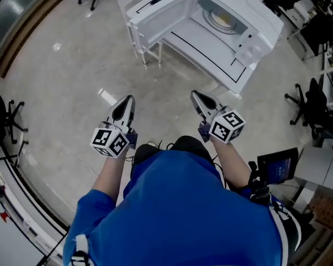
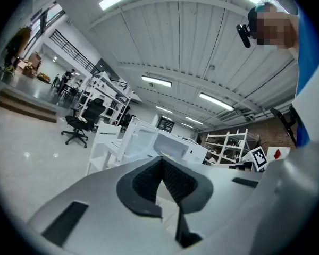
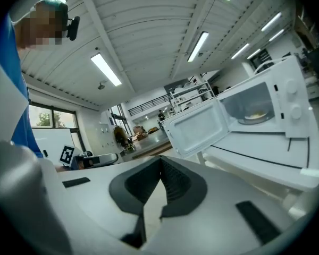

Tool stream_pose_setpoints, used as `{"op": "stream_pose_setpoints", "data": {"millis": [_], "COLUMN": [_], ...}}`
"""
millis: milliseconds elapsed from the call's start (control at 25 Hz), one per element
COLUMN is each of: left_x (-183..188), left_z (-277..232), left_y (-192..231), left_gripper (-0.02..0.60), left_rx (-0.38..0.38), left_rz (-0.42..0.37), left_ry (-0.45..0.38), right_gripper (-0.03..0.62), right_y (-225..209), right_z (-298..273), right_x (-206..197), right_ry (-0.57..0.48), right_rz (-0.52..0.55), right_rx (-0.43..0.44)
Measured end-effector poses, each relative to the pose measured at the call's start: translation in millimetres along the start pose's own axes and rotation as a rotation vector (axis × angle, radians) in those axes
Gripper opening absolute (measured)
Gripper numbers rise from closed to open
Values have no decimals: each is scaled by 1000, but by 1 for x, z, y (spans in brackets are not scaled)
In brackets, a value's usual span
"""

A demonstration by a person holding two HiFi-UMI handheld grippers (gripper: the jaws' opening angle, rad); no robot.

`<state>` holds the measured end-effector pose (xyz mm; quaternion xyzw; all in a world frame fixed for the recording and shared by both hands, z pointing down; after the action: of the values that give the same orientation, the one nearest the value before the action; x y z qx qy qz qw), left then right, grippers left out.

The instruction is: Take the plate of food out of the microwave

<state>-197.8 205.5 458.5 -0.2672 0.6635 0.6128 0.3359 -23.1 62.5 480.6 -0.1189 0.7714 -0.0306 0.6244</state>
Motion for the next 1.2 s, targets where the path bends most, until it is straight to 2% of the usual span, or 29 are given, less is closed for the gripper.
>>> {"op": "stream_pose_setpoints", "data": {"millis": [360, 680, 920, 1200], "left_x": [-10, -11, -8, -29], "left_z": [-88, -194, -259, -324], "left_y": [-7, -28, -56, -75], "left_gripper": [9, 9, 9, 9], "left_rx": [-143, -207, -237, -284], "left_rz": [-6, -56, -94, -118], "left_ry": [113, 170, 204, 262], "right_gripper": [2, 2, 2, 2], "right_y": [-47, -132, -175, -224], "right_z": [7, -3, 8, 18], "right_x": [1, 27, 41, 43], "right_ry": [-28, -63, -76, -82], "right_rz": [-20, -23, -30, -46], "right_rx": [-150, -190, -202, -256]}}
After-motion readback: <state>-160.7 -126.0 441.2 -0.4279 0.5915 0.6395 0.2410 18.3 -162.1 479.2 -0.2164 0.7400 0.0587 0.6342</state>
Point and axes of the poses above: the fingertips, and each gripper's own axes: z backward along the fingers, y to its left, x out of its top, the point moved 1 cm from there along z, backward along the fingers, and after that the axes turned 13 degrees about z, right-handed, at the moved point
